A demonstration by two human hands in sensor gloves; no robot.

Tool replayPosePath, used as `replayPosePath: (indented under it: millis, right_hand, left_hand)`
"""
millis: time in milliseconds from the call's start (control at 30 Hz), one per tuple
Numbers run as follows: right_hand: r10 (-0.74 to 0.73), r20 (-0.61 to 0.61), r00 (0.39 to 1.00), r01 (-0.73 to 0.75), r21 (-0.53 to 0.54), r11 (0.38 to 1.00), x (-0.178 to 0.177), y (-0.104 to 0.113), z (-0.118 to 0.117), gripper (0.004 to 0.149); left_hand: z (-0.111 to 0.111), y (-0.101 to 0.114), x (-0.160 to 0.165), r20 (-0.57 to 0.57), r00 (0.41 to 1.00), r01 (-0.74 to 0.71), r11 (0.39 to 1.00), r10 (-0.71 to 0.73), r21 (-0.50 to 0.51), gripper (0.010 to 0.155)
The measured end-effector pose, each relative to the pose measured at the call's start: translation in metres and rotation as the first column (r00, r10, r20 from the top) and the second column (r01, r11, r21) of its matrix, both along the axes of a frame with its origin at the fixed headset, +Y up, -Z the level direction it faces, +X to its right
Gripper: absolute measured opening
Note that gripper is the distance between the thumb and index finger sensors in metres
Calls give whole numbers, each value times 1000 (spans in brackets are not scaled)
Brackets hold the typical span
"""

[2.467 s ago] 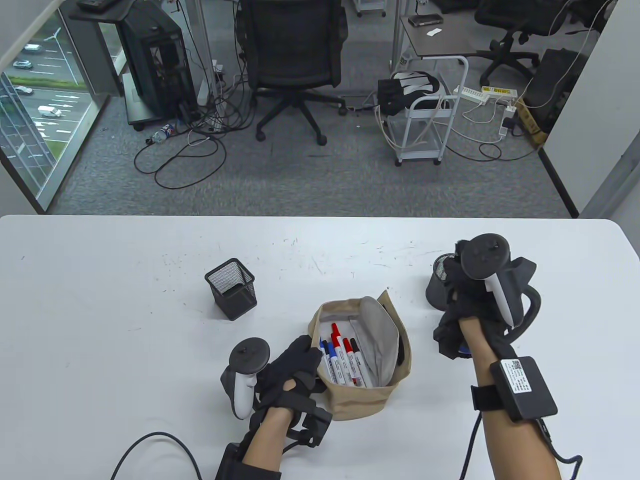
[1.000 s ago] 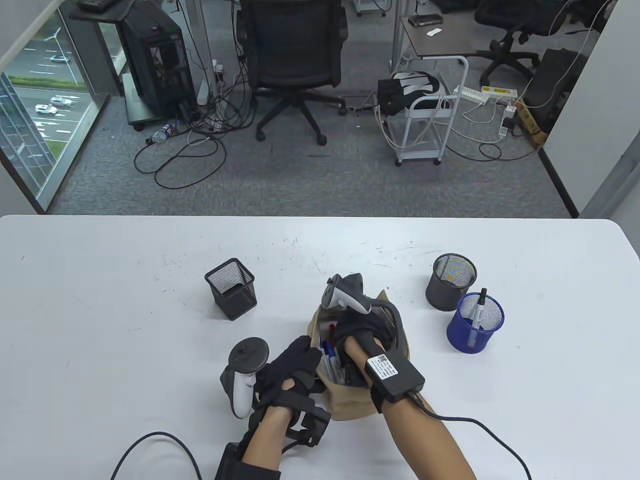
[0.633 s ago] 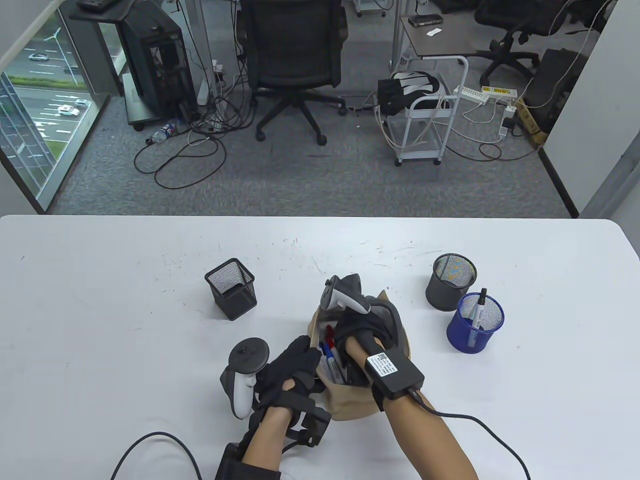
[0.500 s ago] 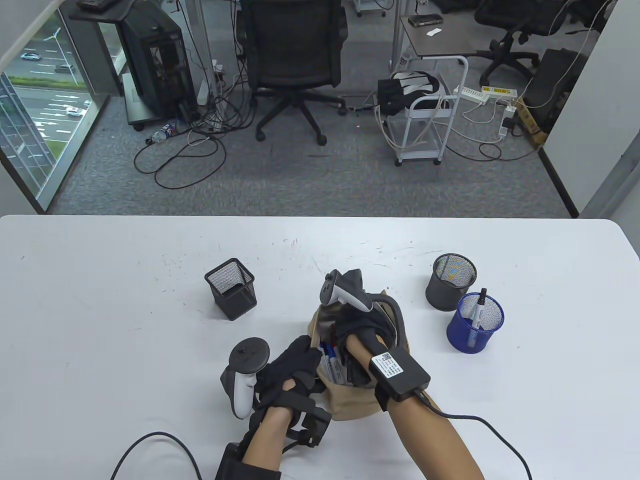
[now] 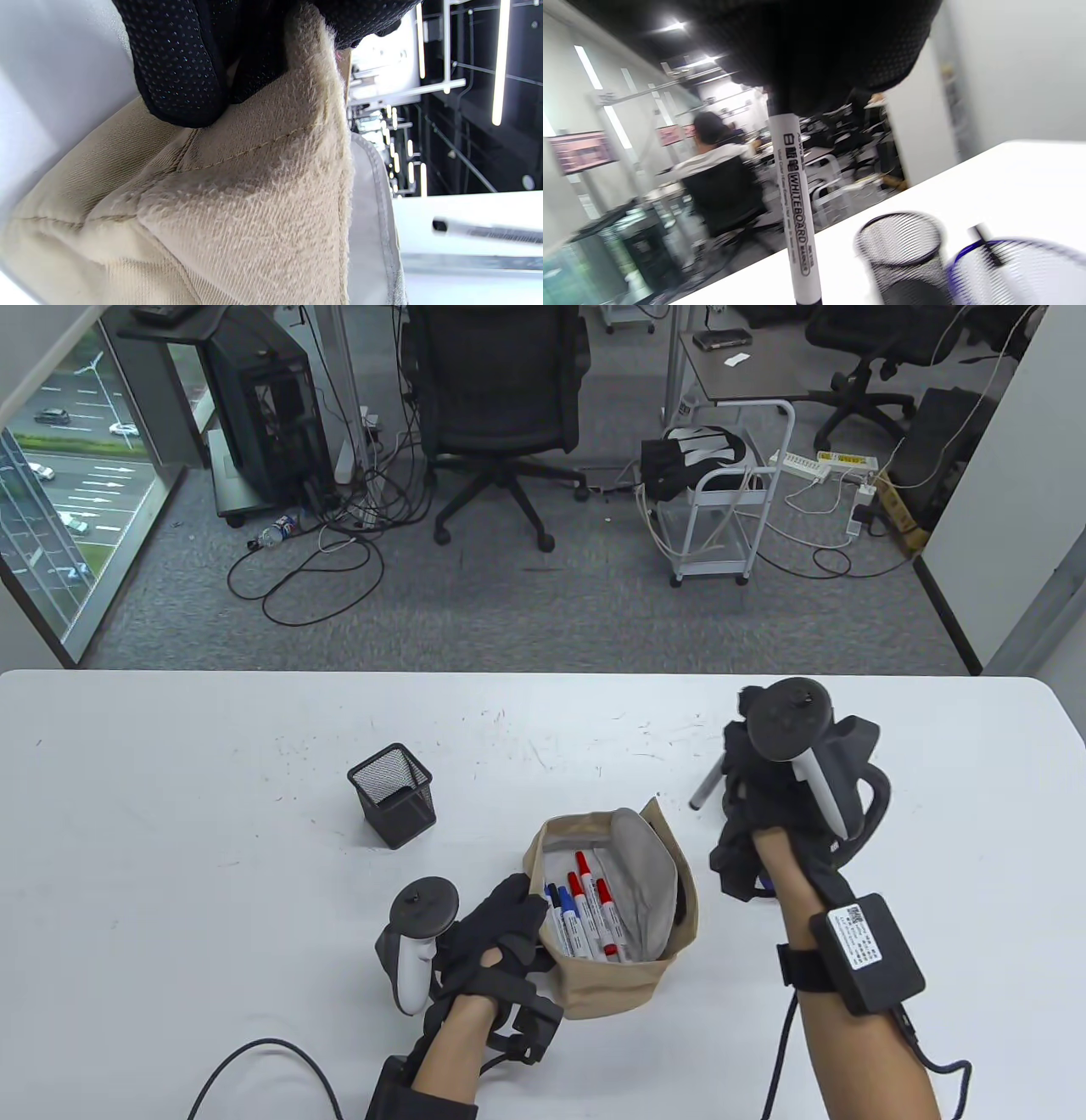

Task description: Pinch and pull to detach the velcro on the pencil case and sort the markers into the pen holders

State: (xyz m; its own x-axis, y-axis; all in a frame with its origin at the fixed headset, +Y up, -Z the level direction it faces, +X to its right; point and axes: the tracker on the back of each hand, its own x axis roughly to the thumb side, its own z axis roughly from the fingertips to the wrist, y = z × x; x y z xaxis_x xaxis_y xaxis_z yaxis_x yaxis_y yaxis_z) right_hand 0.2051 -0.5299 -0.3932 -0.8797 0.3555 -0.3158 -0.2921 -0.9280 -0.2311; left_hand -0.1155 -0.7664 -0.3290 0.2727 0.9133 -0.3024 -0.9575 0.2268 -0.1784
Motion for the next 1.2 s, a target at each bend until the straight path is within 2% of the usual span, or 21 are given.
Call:
replayPosePath:
  millis: [133,367,433,567,733,900,1067,1200]
  right_hand:
    - [128,113,985,-117,-99,988,32,-22,-11,48]
    - [158,179,971,-119,-208,971,61,-65,-25,48]
    - [141,174,975,-98,-234,967,64,-69,-27,54]
    - [79,131,988,-53,-193,980,57,-63,-23,56]
    - [-14,-29,999,8,-205,979,16,-45,-16,55]
    - [-108,-236,966,31,-307,951,-45,-46,-9,54]
    - [-88,-374,923,-82,-414,906,-107,-72,-10,54]
    - [-82,-403,912,-181,-572,800,-140,-113,-24,56]
  left_hand:
    - [0,0,0,0,1000,2,1000,-2,2,68]
    - [0,0,0,-4,1000,-2,1000,2,1,68]
    - [0,0,1,-2,1000,-3,1000,3,0,68]
    - [0,0,1,1,1000,-3,1000,3,-3,68]
    - [0,0,1,4,1000,2,1000,-2,-2,68]
    - [0,0,1,1,1000,5,1000,-5,-1,68]
    - [0,0,0,0,1000,3,1000,-3,-2,68]
    - [0,-1,0,1,1000,1,1000,-1,-4,68]
